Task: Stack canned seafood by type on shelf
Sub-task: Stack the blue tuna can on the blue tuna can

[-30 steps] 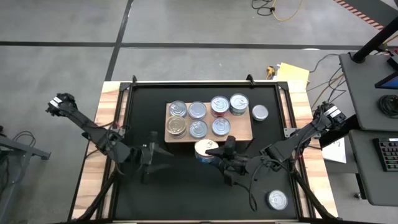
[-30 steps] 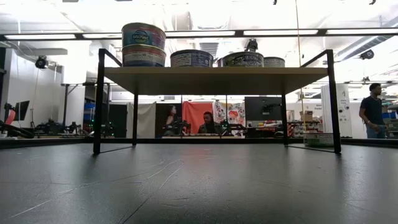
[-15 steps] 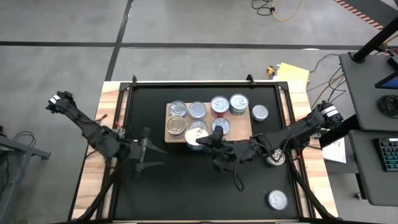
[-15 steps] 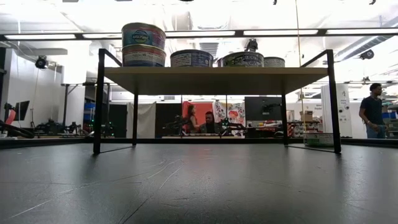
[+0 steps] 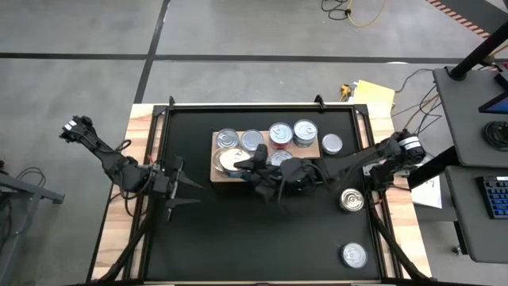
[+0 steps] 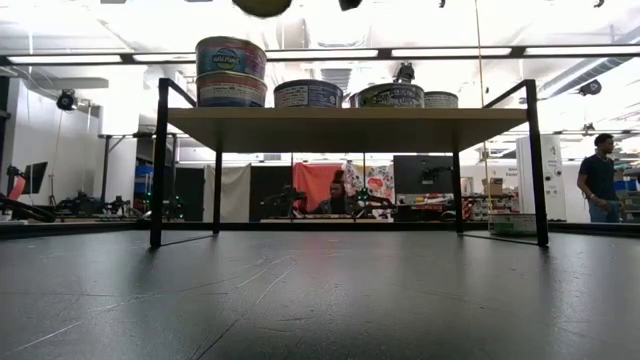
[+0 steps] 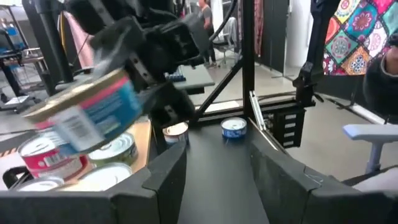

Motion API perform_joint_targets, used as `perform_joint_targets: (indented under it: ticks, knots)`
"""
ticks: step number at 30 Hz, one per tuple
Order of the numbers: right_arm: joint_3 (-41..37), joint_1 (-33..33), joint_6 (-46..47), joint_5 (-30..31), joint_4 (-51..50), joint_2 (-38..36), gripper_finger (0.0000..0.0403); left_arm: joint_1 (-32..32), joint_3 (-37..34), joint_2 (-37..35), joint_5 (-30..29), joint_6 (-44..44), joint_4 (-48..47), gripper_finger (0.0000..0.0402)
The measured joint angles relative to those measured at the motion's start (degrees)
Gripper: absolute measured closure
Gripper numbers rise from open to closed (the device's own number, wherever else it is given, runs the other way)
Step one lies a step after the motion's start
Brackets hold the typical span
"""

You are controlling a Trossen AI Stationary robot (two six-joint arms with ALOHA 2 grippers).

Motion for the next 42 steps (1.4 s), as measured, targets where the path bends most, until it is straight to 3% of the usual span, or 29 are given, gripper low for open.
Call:
perform_joint_targets:
  ticks: [12,16,23,37,42]
  knots:
    - [4.06,-2.19,-0.60,0.57,-1.75,4.74,0.0220,0.00,-3.72,-4.00,0.00,-0.89,-0.91,0.0240]
    - [4.08,-2.14,-0.23,0.73,-2.47,4.91,0.0220,0.15,-3.51,-3.87,-1.55,4.27,-0.47,0.0240]
    - [4.03,-2.23,0.02,2.12,-3.39,5.84,0.0220,0.11,-3.27,-3.08,-2.60,-2.63,-0.35,0.0240]
    - [3.95,-2.77,0.07,2.04,-3.06,6.53,0.0219,0.13,-2.25,-1.77,-2.94,-2.04,-1.64,0.0240]
    - [3.95,-2.93,0.06,2.00,-3.01,7.09,0.0202,0.13,-2.23,-1.91,-2.97,-2.43,-1.07,0.0240]
